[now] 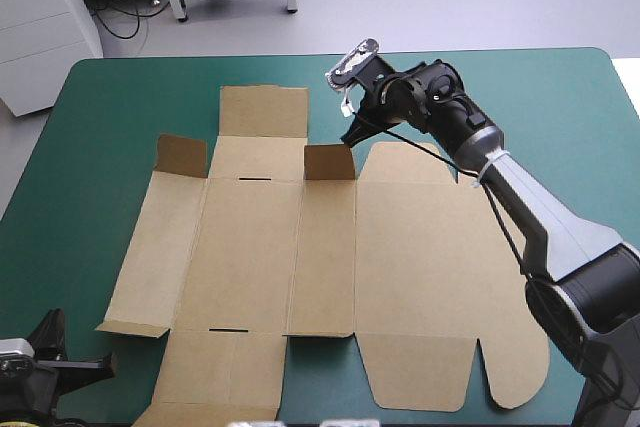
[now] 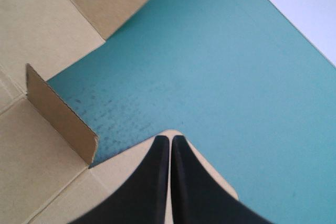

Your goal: Fold the box

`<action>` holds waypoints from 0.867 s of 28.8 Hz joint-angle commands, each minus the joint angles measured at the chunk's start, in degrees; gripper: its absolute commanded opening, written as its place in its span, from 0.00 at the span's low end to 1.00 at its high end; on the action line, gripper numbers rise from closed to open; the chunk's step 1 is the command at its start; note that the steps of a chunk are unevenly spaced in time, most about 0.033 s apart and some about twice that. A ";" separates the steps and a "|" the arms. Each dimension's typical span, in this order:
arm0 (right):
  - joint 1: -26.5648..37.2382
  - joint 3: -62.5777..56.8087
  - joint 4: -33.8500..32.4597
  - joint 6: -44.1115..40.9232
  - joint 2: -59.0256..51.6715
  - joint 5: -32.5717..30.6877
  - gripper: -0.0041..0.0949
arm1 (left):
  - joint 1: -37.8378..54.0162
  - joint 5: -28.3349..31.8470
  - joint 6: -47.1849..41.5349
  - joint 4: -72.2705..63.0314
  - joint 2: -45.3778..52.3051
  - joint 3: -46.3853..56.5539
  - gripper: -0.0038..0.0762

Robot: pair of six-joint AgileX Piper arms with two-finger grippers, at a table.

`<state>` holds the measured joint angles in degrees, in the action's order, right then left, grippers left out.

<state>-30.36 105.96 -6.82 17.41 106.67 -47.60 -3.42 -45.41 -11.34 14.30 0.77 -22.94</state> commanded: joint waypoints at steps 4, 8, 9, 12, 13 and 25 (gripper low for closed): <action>0.12 1.70 -12.28 -16.74 -3.76 -6.22 0.03 | -0.19 4.38 -0.23 0.67 1.01 -1.19 0.06; 0.23 1.70 -14.57 -18.78 -4.36 -9.36 0.03 | -0.19 4.38 -0.23 0.67 1.01 -1.19 0.33; 0.36 1.70 -14.28 -19.35 -4.52 -9.71 0.03 | -0.19 4.38 -0.23 0.67 1.01 -1.19 0.40; 0.97 1.70 -13.42 -21.76 -5.12 -10.53 0.03 | -0.19 4.38 -0.23 0.67 1.01 -1.19 0.61; 1.46 1.70 -13.42 -22.74 -5.62 -10.89 0.03 | -0.19 4.38 -0.23 0.67 1.01 -1.19 0.64; 12.85 0.67 -3.16 -19.87 -12.88 -17.32 0.03 | -0.19 4.19 -0.23 3.18 -3.70 -3.41 0.63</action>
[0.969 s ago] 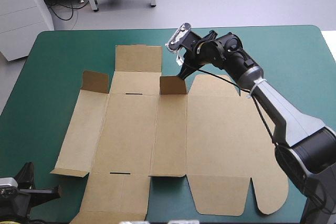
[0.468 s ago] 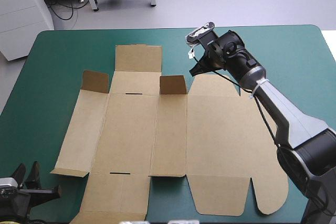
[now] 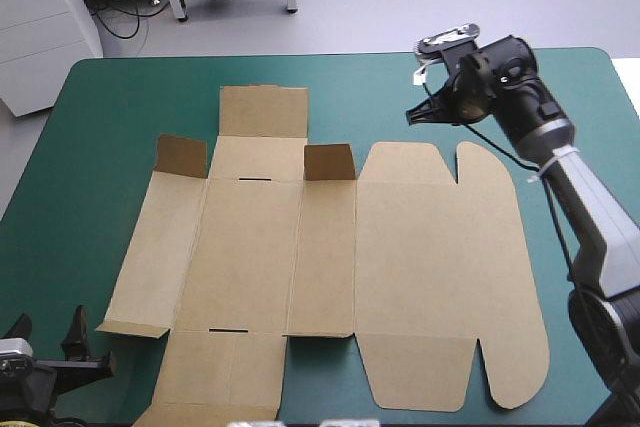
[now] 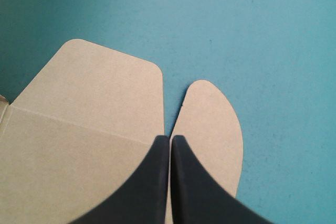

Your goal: Fold the box

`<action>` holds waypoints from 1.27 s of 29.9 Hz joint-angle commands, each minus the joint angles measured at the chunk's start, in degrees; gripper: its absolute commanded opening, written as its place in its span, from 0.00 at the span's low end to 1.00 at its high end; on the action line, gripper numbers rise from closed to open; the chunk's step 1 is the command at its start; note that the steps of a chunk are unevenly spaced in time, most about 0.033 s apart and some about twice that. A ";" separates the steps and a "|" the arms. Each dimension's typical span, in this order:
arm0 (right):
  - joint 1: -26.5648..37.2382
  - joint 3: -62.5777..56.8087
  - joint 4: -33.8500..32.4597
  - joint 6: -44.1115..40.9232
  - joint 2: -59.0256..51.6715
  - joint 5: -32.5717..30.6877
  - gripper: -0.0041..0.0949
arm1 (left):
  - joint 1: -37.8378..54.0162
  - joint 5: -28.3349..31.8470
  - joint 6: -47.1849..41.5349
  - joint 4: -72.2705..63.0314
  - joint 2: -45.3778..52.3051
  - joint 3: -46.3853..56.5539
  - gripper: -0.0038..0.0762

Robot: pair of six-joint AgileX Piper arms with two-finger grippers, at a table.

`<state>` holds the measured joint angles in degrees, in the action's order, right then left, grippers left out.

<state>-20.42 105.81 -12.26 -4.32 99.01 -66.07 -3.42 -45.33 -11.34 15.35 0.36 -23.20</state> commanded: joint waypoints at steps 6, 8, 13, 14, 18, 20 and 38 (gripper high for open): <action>8.81 -7.63 3.49 4.32 -12.58 2.50 0.03 | -0.19 4.98 -0.23 5.57 -13.54 -9.83 0.63; 10.25 -11.55 3.49 4.64 -15.47 4.06 0.03 | -0.19 4.98 -0.23 6.52 -17.25 -12.55 0.63; 13.12 -23.37 5.22 4.32 -24.19 9.67 0.03 | -0.19 3.36 -0.23 9.69 -28.27 -19.72 0.63; 13.41 -25.77 5.62 4.32 -25.60 10.43 0.03 | -0.19 2.55 -0.23 10.20 -30.06 -20.83 0.63; 13.72 -34.21 7.82 3.68 -31.66 12.48 0.03 | -0.19 -4.46 -0.35 13.99 -38.97 -25.92 0.63; 13.72 -37.81 7.94 3.23 -34.44 13.72 0.03 | -0.19 -7.89 -0.35 15.29 -42.75 -27.69 0.63; 13.72 -53.34 7.81 2.70 -51.24 13.66 0.02 | 0.81 -19.48 5.39 13.31 -68.74 -38.33 0.63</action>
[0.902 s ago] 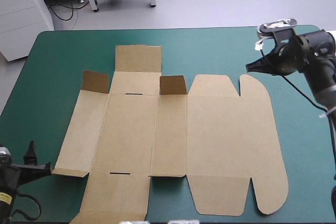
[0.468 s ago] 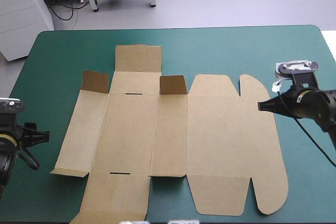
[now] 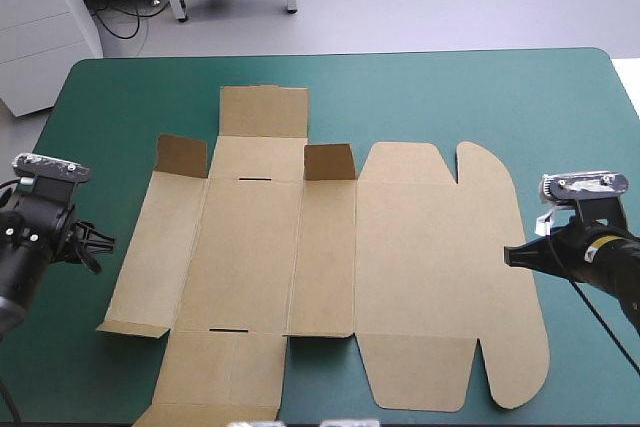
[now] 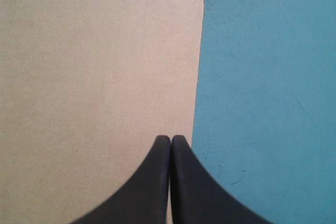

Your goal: Fold the box

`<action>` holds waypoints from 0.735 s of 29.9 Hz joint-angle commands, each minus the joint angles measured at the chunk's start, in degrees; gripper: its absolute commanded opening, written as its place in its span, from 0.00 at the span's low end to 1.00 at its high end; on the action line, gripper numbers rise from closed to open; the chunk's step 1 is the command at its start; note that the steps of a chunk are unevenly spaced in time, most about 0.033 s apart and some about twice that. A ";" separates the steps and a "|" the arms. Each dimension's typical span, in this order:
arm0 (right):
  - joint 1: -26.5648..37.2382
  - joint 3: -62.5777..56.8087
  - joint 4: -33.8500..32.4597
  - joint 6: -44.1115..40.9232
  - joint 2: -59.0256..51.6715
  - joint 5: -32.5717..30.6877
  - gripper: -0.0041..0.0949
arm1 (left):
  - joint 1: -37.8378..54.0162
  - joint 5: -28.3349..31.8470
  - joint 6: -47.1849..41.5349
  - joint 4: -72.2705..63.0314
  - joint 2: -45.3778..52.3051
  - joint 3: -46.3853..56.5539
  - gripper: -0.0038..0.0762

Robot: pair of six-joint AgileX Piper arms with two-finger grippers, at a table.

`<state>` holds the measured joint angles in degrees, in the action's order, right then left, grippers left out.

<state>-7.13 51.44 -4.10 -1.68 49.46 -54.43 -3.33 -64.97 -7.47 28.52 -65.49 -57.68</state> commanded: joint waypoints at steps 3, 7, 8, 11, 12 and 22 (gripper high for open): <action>0.43 1.02 -0.36 0.06 -2.56 0.72 0.02 | 6.64 1.41 4.92 -7.99 -6.73 -6.22 0.63; 0.43 1.02 -0.26 0.06 -3.21 -0.50 0.02 | 17.02 3.40 13.42 -28.13 -10.96 -7.54 0.63; 0.43 1.02 -0.26 0.06 -3.31 -0.50 0.02 | 19.53 3.13 15.62 -33.08 -12.03 -7.54 0.63; 0.43 1.02 -0.26 0.06 -3.67 -0.63 0.02 | 24.23 0.47 21.63 -44.01 -15.46 -7.54 0.63; 0.43 1.02 -0.26 0.06 -3.67 -0.63 0.02 | 24.98 -0.68 23.02 -46.23 -16.43 -7.54 0.63; 0.43 1.02 -0.09 0.33 -3.91 -2.80 0.02 | 25.49 -7.87 31.39 -53.43 -28.52 -7.54 0.63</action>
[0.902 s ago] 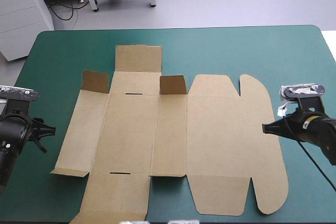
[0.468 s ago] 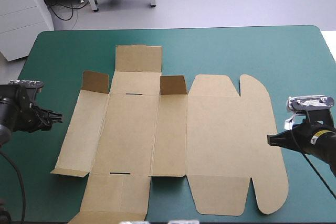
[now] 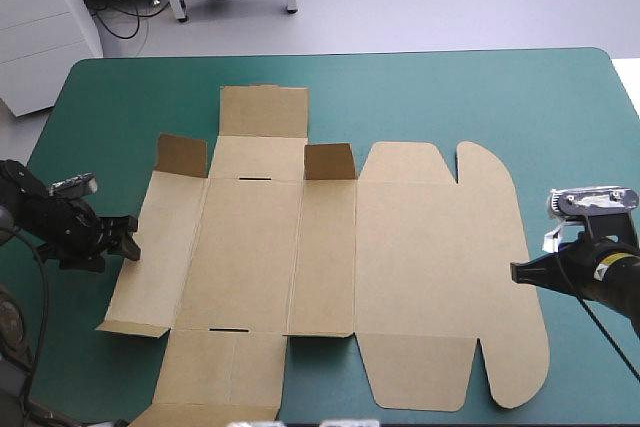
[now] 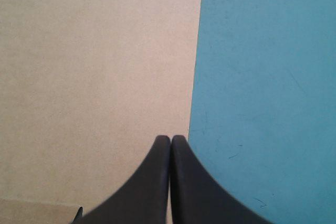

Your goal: Fold the box

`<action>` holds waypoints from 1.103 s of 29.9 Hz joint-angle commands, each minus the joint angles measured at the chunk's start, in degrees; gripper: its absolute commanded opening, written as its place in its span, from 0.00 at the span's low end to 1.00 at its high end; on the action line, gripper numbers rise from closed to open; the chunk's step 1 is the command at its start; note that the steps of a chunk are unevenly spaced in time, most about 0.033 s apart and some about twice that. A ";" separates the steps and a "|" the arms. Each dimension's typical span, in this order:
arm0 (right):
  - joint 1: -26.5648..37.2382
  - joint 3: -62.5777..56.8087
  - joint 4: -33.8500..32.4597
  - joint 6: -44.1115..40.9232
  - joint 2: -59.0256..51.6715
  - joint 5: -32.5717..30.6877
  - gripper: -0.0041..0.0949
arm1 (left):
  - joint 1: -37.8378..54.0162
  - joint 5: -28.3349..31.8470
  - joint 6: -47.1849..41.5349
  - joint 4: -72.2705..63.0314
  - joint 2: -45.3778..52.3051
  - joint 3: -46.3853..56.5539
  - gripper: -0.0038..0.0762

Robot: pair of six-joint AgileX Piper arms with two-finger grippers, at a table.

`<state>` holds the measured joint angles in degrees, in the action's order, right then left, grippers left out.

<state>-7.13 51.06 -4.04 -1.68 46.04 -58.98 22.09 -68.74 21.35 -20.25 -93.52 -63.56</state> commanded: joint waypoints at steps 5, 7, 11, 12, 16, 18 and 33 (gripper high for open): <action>0.43 1.41 -0.06 0.55 -0.48 2.11 0.02 | -0.05 -6.06 4.37 -7.90 -2.16 -1.66 0.63; 0.43 1.41 -0.06 0.55 -0.48 2.11 0.02 | -0.05 -6.06 4.37 -9.02 -2.16 -1.66 0.63; 0.43 1.41 -0.06 0.55 -0.48 2.11 0.02 | -0.05 -6.17 5.62 -14.10 -2.16 -1.15 0.63; 0.43 1.41 -0.06 0.55 -0.48 2.11 0.02 | -0.05 -6.17 6.09 -15.62 -2.16 -0.61 0.63; 0.43 1.41 -0.06 0.44 -0.48 2.11 0.02 | -1.74 -6.17 6.71 -17.67 -2.16 1.33 0.63; 0.43 1.41 -0.06 0.44 -0.48 2.11 0.02 | -3.39 -6.17 6.71 -17.77 -2.16 1.74 0.63; 0.43 1.41 -0.06 0.52 -0.48 2.21 0.02 | -8.64 -6.17 6.09 -17.21 5.69 1.76 0.58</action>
<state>-7.13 51.06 -3.69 -1.58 46.04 -59.48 13.72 -68.54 28.02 -35.15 -91.69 -60.72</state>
